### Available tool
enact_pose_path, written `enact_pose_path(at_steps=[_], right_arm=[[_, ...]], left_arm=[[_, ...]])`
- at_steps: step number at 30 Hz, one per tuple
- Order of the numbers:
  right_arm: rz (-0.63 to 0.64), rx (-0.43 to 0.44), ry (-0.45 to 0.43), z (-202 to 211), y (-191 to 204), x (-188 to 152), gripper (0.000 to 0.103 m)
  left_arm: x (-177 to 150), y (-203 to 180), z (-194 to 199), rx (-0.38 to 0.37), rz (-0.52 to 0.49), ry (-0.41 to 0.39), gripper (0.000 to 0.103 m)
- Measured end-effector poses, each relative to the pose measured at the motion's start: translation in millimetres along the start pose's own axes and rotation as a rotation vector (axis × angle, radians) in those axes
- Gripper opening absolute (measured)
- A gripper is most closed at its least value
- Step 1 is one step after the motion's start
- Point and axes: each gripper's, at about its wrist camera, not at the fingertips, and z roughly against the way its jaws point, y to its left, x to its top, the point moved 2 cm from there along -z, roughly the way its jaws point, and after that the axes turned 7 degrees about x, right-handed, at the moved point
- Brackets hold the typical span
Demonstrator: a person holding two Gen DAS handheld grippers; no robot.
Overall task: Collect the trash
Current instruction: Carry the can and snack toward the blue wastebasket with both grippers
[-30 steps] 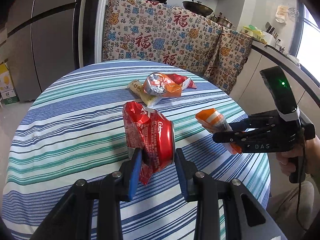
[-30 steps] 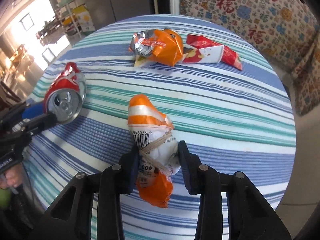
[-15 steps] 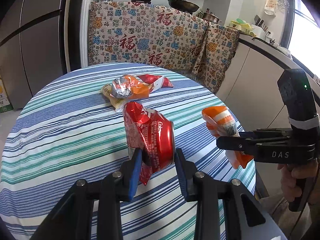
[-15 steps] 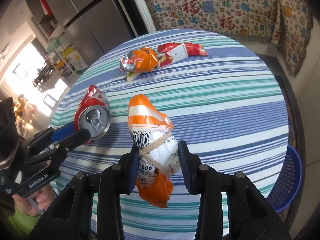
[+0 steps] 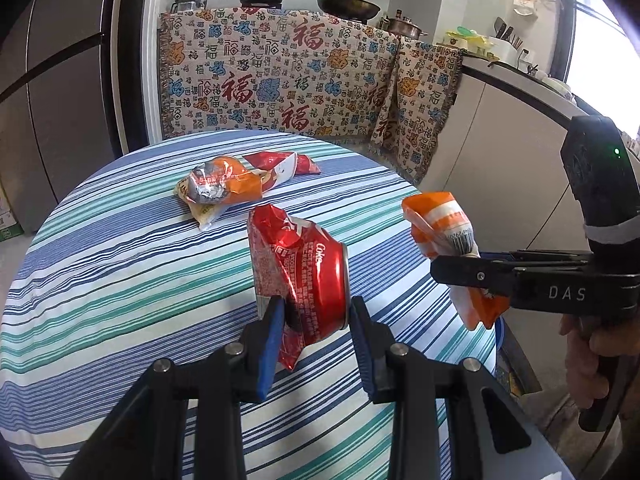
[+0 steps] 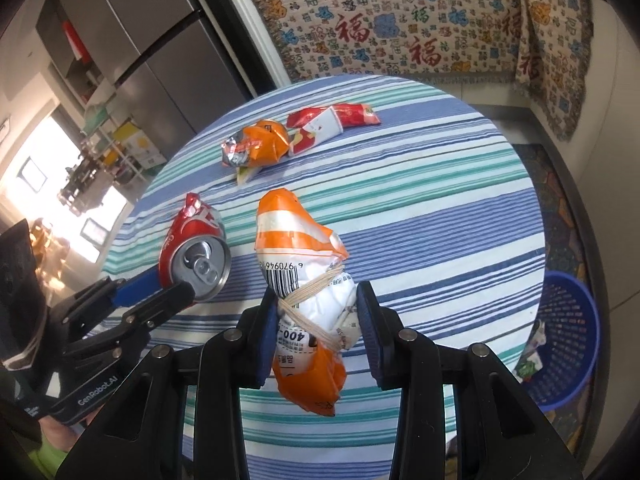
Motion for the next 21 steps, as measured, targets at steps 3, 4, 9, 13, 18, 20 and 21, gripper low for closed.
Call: enact_pose_path(at_steps=[3,4,9,13,18,20,21], right_arm=[[-0.006,0.0,-0.004,-0.5,0.1,0.4,0.038],[-0.006,-0.001,-0.004,-0.2,0.1,0.6,0.038],[-0.011,-0.002,-0.009,0.7,-0.9,0.3,0.038],[-0.017,-0.003,-0.011,1.9,-4.2,-0.8,0.038],[-0.024,-0.005,-0.013,3.7,-6.9,-1.3,0.038],[-0.027,-0.007,-0.015,4.2,-7.2,-0.9,0.038],[-0.028,-0.007,-0.017,4.6,-7.2,-0.7,0.038]], left_arm=[[0.1,-2.2,1.4,0.001,-0.006,-0.004,0.033],[0.0,-2.6,1.5,0.0,-0.006,-0.003,0.033],[-0.3,-5.1,0.8,-0.004,-0.007,-0.002,0.033],[0.0,-8.4,0.3,-0.006,-0.015,-0.002,0.033],[1.1,-12.3,-1.1,-0.009,-0.018,0.0,0.033],[1.5,-14.1,-1.1,-0.011,-0.021,0.0,0.033],[1.6,-14.7,-0.8,-0.011,-0.022,0.0,0.033]])
